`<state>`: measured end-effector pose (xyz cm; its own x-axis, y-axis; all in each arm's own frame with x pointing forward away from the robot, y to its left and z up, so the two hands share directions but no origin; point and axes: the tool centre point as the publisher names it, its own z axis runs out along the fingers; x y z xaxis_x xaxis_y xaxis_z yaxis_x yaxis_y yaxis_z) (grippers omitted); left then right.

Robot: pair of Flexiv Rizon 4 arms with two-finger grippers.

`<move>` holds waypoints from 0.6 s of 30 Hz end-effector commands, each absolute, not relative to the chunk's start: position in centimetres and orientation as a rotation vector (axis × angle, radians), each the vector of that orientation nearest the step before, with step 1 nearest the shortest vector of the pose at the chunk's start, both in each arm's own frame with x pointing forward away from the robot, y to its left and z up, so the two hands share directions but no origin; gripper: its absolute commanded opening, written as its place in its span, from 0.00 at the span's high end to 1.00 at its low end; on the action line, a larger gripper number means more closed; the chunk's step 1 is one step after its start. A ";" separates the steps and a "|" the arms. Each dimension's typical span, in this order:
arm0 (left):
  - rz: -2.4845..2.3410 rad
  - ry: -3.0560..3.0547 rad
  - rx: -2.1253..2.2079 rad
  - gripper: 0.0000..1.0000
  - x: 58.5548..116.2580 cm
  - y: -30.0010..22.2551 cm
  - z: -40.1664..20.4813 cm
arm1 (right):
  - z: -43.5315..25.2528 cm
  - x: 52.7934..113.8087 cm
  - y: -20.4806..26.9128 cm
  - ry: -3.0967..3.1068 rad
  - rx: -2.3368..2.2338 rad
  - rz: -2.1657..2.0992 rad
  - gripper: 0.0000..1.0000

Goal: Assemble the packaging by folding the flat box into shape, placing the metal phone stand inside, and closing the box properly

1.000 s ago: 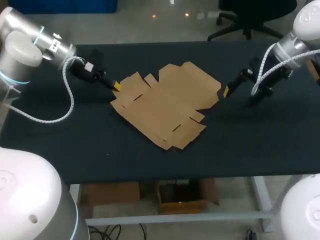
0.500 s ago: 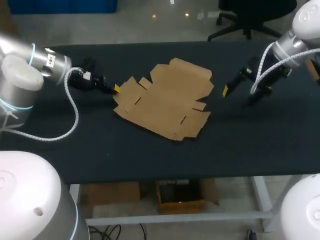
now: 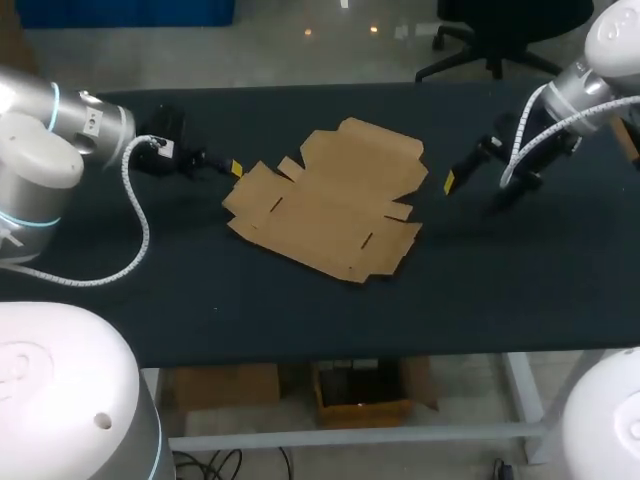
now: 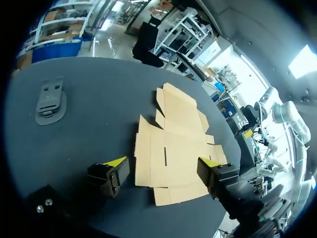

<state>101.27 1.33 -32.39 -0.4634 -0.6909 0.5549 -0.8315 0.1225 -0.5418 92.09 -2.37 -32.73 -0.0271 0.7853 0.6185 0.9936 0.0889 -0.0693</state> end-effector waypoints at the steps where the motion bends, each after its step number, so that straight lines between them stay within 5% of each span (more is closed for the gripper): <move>1: 1.010 -2.251 1.310 0.00 103.3 2.2 -32.1 | -32.6 92.2 -2.6 -1.859 -1.738 -0.526 0.00; 18: 0.727 -2.366 1.208 0.00 104.5 2.0 -31.7 | -32.8 91.7 -3.3 -1.800 -1.768 -0.490 0.00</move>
